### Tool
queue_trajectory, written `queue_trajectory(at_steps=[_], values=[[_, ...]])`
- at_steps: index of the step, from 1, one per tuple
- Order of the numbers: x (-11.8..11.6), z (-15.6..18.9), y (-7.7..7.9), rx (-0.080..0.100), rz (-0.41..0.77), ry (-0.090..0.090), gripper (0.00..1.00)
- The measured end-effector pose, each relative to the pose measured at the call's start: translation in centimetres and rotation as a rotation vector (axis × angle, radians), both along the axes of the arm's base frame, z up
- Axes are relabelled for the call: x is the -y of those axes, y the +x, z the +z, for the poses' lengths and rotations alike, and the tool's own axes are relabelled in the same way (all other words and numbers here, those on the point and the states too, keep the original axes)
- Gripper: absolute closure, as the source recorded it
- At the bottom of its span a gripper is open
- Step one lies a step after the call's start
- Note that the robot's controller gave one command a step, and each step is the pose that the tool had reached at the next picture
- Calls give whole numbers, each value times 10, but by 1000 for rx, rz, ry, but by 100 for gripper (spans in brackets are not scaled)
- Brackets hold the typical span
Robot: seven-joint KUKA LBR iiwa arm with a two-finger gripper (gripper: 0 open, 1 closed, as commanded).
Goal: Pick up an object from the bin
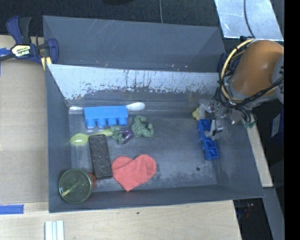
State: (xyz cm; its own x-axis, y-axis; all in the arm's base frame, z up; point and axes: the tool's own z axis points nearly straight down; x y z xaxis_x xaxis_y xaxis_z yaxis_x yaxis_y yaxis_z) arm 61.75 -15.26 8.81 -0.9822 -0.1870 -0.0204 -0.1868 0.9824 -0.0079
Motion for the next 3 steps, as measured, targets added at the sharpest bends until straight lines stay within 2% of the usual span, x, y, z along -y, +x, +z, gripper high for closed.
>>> queue_trajectory(at_steps=[1, 2, 3], values=[[0, 0, 0, 0, 1, 0, 100], [-4, 69, -7, -4, 5, 1, 100], [6, 140, -4, 8, 1, -1, 100]])
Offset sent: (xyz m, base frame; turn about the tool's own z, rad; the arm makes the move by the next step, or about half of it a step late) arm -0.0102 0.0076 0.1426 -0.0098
